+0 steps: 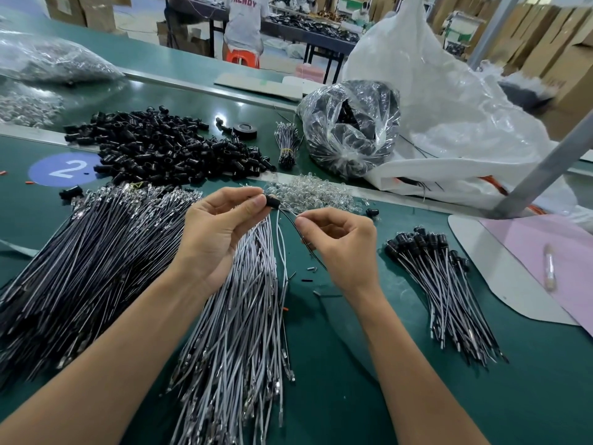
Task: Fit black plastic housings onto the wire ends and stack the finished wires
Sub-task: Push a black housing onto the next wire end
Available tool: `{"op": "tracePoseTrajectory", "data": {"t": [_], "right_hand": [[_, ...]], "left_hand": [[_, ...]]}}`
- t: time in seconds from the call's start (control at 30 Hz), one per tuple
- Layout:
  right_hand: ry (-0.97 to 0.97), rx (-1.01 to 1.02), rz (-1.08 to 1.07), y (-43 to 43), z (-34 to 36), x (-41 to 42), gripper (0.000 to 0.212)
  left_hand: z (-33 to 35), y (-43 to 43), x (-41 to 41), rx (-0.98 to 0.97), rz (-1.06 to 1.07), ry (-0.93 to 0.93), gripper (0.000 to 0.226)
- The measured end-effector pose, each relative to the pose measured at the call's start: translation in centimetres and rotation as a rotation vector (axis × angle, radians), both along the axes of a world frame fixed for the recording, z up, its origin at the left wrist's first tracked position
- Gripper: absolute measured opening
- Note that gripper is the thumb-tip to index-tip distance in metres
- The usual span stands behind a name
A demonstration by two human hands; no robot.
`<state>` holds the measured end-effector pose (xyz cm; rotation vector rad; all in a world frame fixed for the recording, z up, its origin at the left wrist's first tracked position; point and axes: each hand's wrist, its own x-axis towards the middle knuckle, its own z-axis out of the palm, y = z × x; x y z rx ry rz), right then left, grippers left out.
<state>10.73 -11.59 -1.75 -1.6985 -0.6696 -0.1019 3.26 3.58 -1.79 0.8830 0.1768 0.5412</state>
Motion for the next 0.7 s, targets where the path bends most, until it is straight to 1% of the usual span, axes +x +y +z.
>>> {"op": "tracePoseTrajectory", "data": {"t": [0.27,0.5,0.63,0.7], "right_hand": [[0.012,0.019,-0.004,-0.14,0.08,0.21,0.01],[0.009,0.0,0.025,-0.12,0.12,0.02,0.007],[0.011,-0.007,0.03,-0.16,0.1,0.16,0.005],[0.011,-0.011,0.035,-0.12,0.04,0.17,0.007]], "left_hand": [[0.02,0.16,0.11,-0.03,0.028,0.005,0.015],[0.17,-0.66,-0.08,0.108,-0.018,0.029,0.014],[0.19,-0.76,0.0,0.097,-0.001,0.032,0.019],[0.21,-0.82,0.0,0.091,0.021,0.03,0.018]]}}
